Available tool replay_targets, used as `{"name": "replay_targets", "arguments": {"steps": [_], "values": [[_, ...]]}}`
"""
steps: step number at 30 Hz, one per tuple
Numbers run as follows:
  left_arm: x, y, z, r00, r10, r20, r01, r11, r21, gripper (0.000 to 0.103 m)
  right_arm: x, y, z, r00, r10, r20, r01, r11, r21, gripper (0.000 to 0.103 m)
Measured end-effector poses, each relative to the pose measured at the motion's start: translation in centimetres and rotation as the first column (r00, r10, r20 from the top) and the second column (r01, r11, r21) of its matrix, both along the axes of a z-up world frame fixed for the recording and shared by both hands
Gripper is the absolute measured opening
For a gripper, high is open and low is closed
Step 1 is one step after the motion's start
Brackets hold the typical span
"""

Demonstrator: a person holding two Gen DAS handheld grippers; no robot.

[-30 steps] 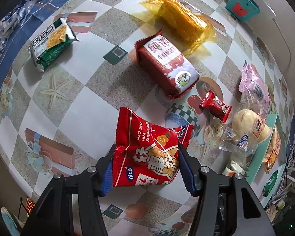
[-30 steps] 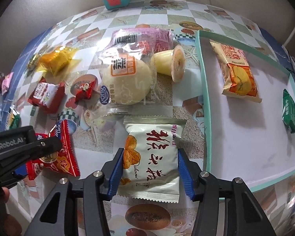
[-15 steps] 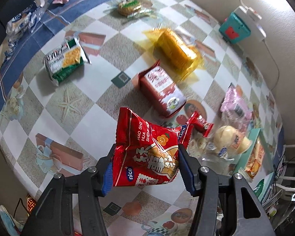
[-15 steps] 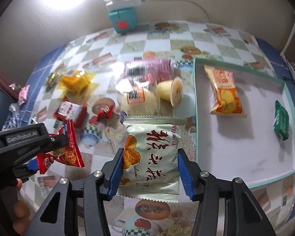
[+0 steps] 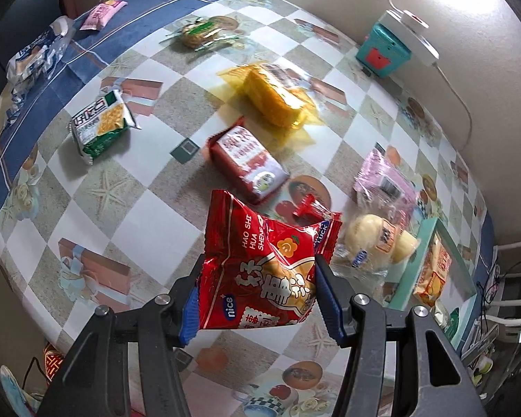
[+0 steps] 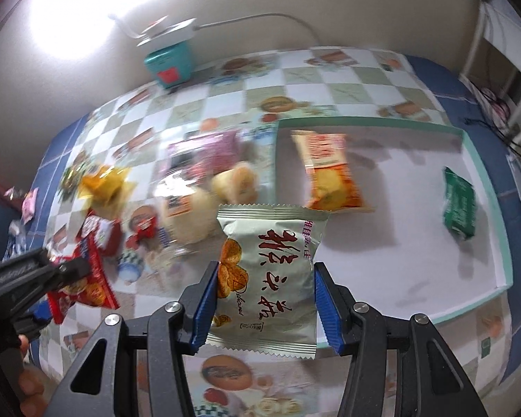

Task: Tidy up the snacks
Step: 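Lift both bags and carry them over the white tray, then lower both bags into the tray and open both tools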

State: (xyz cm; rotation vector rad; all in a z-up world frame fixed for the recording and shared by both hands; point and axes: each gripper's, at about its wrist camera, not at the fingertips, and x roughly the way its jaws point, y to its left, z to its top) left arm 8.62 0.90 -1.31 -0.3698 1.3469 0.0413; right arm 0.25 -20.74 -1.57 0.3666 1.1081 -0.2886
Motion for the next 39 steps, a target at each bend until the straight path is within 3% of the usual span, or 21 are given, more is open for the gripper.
{"name": "replay_targets", "arguments": {"steps": [8, 19, 25, 30, 39], "values": [[-1.3, -3.3, 0.4, 0.996, -0.088, 0.017, 0.089, 0.996, -0.009, 0.059, -2.7, -7.7, -1.0, 0.983, -0.181, -0.032, 0.181, 0.983, 0.006, 0.055], [-2.4, -10.1, 0.3, 0.969, -0.244, 0.034, 0.245, 0.97, -0.006, 0.059, -7.4, -16.7, -1.9, 0.914, -0.401, -0.06, 0.402, 0.916, 0.005, 0.055], [-3.4, -14.5, 0.2, 0.931, -0.362, 0.052, 0.363, 0.932, -0.015, 0.059, -9.2, -19.5, -2.5, 0.882, -0.466, -0.07, 0.468, 0.884, 0.004, 0.055], [-4.3, -18.3, -0.4, 0.879, -0.471, 0.072, 0.473, 0.881, -0.018, 0.059, -9.9, -20.4, -2.8, 0.866, -0.495, -0.069, 0.496, 0.868, 0.001, 0.055], [-5.5, -23.3, -1.4, 0.801, -0.584, 0.134, 0.59, 0.807, -0.005, 0.059, -9.5, -20.6, -3.6, 0.867, -0.494, -0.072, 0.495, 0.869, 0.011, 0.055]]}}
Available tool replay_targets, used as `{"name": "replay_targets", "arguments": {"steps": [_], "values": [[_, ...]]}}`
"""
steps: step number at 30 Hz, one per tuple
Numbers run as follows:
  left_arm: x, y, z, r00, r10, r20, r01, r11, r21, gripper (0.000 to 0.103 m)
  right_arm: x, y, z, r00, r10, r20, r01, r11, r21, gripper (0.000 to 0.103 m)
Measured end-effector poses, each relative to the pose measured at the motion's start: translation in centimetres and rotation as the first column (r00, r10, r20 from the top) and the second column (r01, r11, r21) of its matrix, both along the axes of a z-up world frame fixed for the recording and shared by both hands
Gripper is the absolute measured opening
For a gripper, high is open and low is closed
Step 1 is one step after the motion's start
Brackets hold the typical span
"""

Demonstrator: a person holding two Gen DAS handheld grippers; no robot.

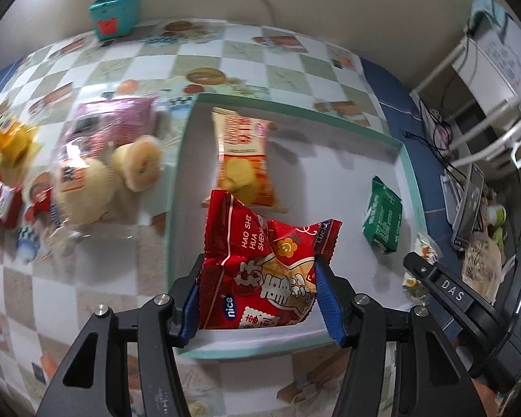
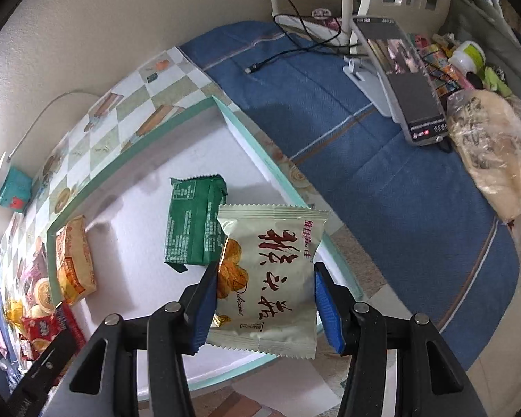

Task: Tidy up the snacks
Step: 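Lower both bags into the tray and open both tools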

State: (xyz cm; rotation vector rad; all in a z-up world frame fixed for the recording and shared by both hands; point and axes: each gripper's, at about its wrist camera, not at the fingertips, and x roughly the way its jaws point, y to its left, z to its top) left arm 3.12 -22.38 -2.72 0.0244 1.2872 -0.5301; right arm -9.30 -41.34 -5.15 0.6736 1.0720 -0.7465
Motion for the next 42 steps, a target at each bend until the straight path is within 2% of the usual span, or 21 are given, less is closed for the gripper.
{"name": "replay_targets", "arguments": {"steps": [5, 8, 10, 11, 14, 18, 21, 22, 23, 24, 27, 31, 34, 38, 42], "values": [[-0.3, -0.7, -0.7, 0.999, -0.031, -0.009, 0.031, 1.0, -0.002, 0.059, 0.2, 0.1, -0.6, 1.0, 0.005, -0.03, -0.005, 1.0, 0.007, 0.055], [-0.4, -0.8, -1.0, 0.999, -0.037, -0.013, 0.037, 0.999, 0.011, 0.063, 0.3, 0.2, -0.7, 0.999, 0.012, -0.038, -0.011, 1.0, 0.008, 0.056], [-0.4, -0.9, -1.0, 0.999, -0.045, -0.013, 0.045, 0.999, 0.014, 0.073, 0.4, 0.2, -0.7, 0.999, 0.013, -0.036, -0.012, 1.0, 0.011, 0.057], [-0.4, -0.9, -0.9, 0.999, -0.048, -0.01, 0.048, 0.999, 0.015, 0.083, 0.4, 0.2, -0.7, 0.999, 0.014, -0.034, -0.014, 1.0, 0.012, 0.057], [-0.4, -0.8, -0.6, 0.999, -0.05, -0.003, 0.05, 0.999, 0.021, 0.085, 0.4, 0.3, -0.5, 0.999, 0.017, -0.036, -0.017, 1.0, 0.009, 0.058], [0.1, 0.0, -0.2, 1.0, -0.019, 0.001, 0.019, 0.999, 0.036, 0.086, 0.8, 0.6, 0.2, 0.998, 0.034, -0.043, -0.035, 0.999, -0.018, 0.077], [0.6, 1.3, 0.5, 1.0, 0.019, 0.011, -0.019, 0.999, 0.037, 0.087, 1.5, 1.4, 0.9, 0.997, 0.062, -0.049, -0.064, 0.997, -0.047, 0.081], [0.8, 1.7, 0.7, 0.999, 0.033, 0.016, -0.033, 0.999, 0.041, 0.089, 1.7, 1.7, 1.1, 0.996, 0.075, -0.051, -0.078, 0.995, -0.057, 0.092], [1.1, 2.3, 0.9, 0.998, 0.053, 0.026, -0.054, 0.997, 0.049, 0.096, 2.0, 2.0, 1.2, 0.995, 0.088, -0.051, -0.091, 0.994, -0.066, 0.1], [1.3, 2.9, 1.2, 0.997, 0.072, 0.037, -0.074, 0.996, 0.053, 0.098, 2.3, 2.5, 1.4, 0.993, 0.106, -0.047, -0.109, 0.991, -0.075, 0.103], [2.3, 5.2, 1.8, 0.987, 0.147, 0.057, -0.151, 0.986, 0.067, 0.098, 3.2, 3.8, 1.8, 0.986, 0.158, -0.055, -0.163, 0.981, -0.108, 0.103], [3.7, 8.7, 2.1, 0.965, 0.254, 0.068, -0.26, 0.96, 0.1, 0.098, 4.1, 5.9, 2.4, 0.974, 0.217, -0.063, -0.224, 0.965, -0.138, 0.103], [4.6, 11.5, 1.9, 0.943, 0.327, 0.065, -0.333, 0.93, 0.156, 0.098, 4.8, 7.7, 2.9, 0.963, 0.262, -0.059, -0.268, 0.952, -0.15, 0.103], [5.7, 15.7, 1.6, 0.895, 0.442, 0.06, -0.445, 0.874, 0.197, 0.098, 5.8, 10.1, 3.0, 0.947, 0.316, -0.051, -0.32, 0.938, -0.137, 0.103], [6.5, 20.2, 1.9, 0.845, 0.53, 0.073, -0.533, 0.821, 0.204, 0.098, 6.7, 12.4, 2.8, 0.936, 0.35, -0.043, -0.352, 0.93, -0.107, 0.103]]}}
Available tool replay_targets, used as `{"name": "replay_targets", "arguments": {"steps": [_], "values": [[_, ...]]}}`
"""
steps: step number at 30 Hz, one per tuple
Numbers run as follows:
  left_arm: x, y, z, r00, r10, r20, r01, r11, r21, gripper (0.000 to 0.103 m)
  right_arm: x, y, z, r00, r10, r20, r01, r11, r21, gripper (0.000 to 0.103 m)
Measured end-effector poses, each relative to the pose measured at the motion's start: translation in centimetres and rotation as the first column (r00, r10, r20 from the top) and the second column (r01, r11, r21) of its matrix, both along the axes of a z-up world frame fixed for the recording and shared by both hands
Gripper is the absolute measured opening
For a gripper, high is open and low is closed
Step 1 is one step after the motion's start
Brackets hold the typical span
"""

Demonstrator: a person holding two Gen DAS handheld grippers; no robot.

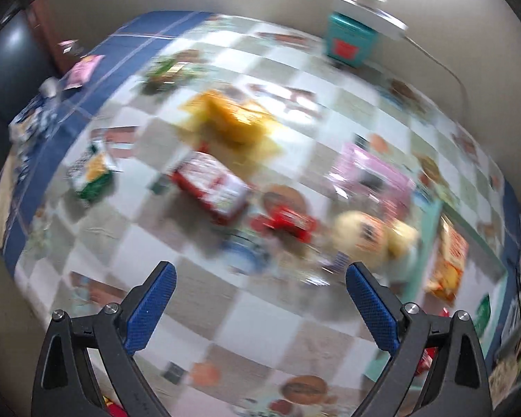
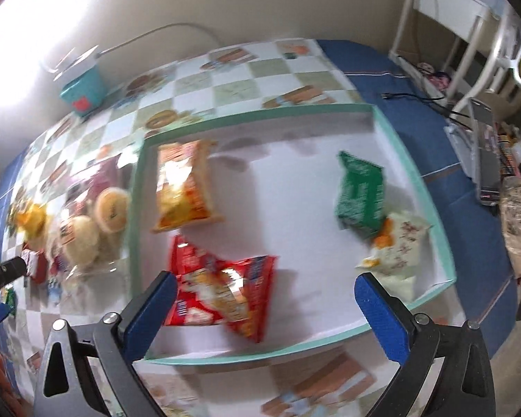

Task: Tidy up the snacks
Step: 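Lower both bags into the tray and open both tools, then move both open tools back over the snacks on the table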

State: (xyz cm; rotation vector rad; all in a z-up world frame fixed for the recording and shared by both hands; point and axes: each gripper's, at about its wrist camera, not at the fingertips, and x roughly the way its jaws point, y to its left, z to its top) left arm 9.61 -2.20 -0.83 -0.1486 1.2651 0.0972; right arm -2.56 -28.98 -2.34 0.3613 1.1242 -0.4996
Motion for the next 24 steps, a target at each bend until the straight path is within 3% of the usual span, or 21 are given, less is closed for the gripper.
{"name": "replay_targets", "arguments": {"steps": [11, 24], "values": [[1.0, 9.7, 0.8, 0.982, 0.189, 0.026, -0.189, 0.982, 0.002, 0.098, 1.8, 4.8, 0.2, 1.0, 0.027, 0.011, -0.027, 1.0, 0.003, 0.103], [0.9, 15.8, 0.1, 0.955, 0.297, 0.005, -0.297, 0.955, -0.014, 0.098, 4.7, 13.5, -1.2, 0.985, 0.174, -0.001, -0.174, 0.985, 0.0, 0.103]]}}
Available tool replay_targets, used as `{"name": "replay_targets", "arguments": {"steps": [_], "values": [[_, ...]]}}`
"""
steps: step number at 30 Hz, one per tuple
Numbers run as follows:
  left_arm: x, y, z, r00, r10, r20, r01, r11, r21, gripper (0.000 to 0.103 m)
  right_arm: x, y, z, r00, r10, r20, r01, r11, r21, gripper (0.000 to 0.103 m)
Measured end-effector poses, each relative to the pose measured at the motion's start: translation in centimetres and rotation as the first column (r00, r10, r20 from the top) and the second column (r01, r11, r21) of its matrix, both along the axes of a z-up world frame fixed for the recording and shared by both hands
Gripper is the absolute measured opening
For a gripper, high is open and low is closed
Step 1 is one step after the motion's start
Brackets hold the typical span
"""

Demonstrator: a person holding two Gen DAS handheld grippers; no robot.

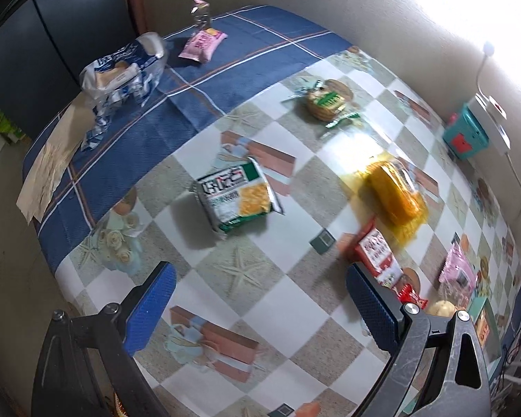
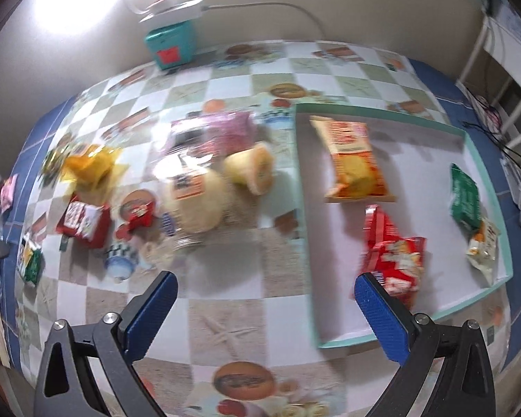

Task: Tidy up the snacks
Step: 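Move both open tools back over the snacks on the table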

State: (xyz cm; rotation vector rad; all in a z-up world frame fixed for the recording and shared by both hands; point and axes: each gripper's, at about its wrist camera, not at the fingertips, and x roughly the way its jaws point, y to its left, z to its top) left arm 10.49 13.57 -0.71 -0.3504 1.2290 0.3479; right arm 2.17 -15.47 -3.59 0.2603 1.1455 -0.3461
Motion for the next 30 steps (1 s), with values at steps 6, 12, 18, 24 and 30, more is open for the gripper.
{"name": "replay_targets", "arguments": {"steps": [6, 12, 18, 24, 30], "values": [[0.1, 2.4, -0.8, 0.998, 0.067, -0.02, -0.067, 0.998, -0.006, 0.098, 1.1, 2.6, -1.1, 0.999, 0.033, -0.013, -0.033, 0.999, 0.026, 0.103], [0.6, 4.3, -1.8, 0.995, 0.097, -0.04, -0.098, 0.994, -0.039, 0.098, 2.7, 4.3, -1.8, 0.998, 0.061, -0.011, -0.061, 0.998, 0.033, 0.103], [1.1, 7.2, -2.9, 0.984, 0.166, -0.059, -0.171, 0.981, -0.09, 0.098, 4.5, 6.4, -2.1, 0.994, 0.113, 0.002, -0.114, 0.993, 0.03, 0.103], [1.5, 9.4, -4.0, 0.974, 0.212, -0.086, -0.22, 0.969, -0.109, 0.098, 6.1, 7.4, -2.5, 0.992, 0.129, 0.008, -0.13, 0.991, 0.042, 0.103], [2.5, 10.0, -4.4, 0.973, 0.217, -0.078, -0.226, 0.965, -0.134, 0.098, 8.1, 8.5, -2.1, 0.982, 0.186, 0.044, -0.188, 0.981, 0.05, 0.103]]}}
